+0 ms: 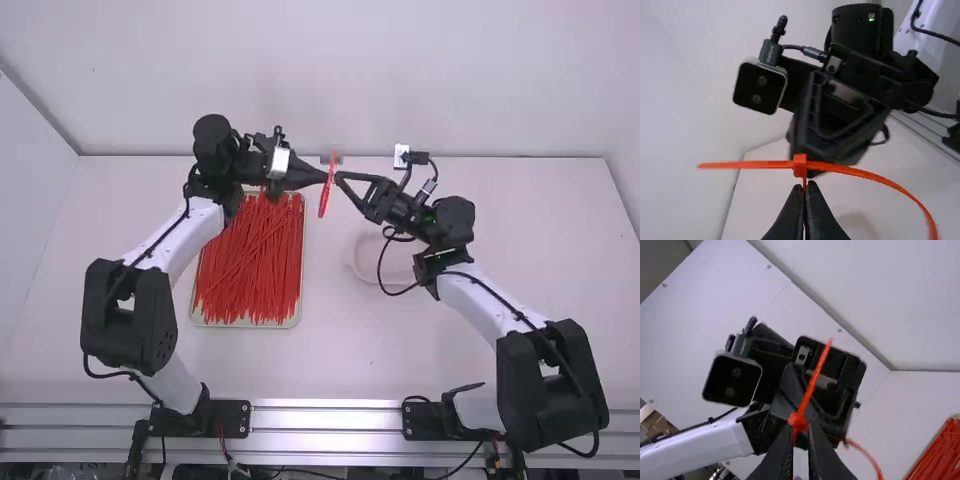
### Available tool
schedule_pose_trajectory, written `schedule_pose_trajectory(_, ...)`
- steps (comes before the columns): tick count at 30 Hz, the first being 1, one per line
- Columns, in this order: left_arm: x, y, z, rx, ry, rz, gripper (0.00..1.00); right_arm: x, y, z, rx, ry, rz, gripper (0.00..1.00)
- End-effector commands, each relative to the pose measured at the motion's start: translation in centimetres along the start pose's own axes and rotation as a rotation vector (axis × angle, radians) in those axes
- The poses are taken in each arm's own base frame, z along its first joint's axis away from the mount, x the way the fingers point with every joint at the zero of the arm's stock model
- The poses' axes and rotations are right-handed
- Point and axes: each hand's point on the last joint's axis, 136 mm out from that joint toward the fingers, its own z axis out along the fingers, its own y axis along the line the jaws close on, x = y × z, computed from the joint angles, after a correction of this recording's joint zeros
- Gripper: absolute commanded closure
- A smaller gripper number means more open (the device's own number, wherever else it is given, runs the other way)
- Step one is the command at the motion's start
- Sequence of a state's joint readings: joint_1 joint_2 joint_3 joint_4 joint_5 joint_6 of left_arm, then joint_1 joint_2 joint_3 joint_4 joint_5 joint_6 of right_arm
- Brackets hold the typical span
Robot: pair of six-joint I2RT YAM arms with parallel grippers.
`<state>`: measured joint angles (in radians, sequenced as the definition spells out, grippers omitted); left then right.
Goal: Fasten the cable tie
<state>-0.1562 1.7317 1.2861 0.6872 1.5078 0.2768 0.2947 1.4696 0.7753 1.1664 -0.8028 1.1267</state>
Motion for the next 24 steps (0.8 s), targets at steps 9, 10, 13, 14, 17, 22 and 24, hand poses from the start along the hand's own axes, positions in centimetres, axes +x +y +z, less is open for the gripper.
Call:
schedule_pose_trajectory(9,0.4,-1.3,0.1,0.060,-0.015,-0.075,0.98,-2.2,0.5,0.1,0.001,-0.062,-0.027,0.79)
schedule_pose_trajectory(10,0.4,-1.4,0.4,0.067,-0.017,-0.081,0.98,-2.2,0.5,0.1,0.000,-0.061,-0.019,0.77)
schedule_pose_trajectory(13,0.3,-1.6,0.7,0.076,-0.021,-0.088,0.98,-2.0,0.6,0.3,-0.003,-0.060,-0.016,0.75)
schedule_pose_trajectory(14,0.3,-1.7,0.8,0.079,-0.022,-0.088,0.98,-2.0,0.6,0.3,-0.003,-0.061,-0.015,0.75)
schedule_pose_trajectory(17,0.2,-1.8,1.1,0.085,-0.024,-0.087,0.98,-2.0,0.6,0.3,-0.004,-0.061,-0.016,0.75)
schedule_pose_trajectory(22,0.1,-2.0,1.5,0.095,-0.028,-0.087,0.98,-2.0,0.6,0.2,-0.003,-0.059,-0.016,0.76)
schedule_pose_trajectory(24,0.1,-2.0,1.5,0.095,-0.028,-0.088,0.98,-2.0,0.6,0.2,-0.003,-0.058,-0.016,0.75)
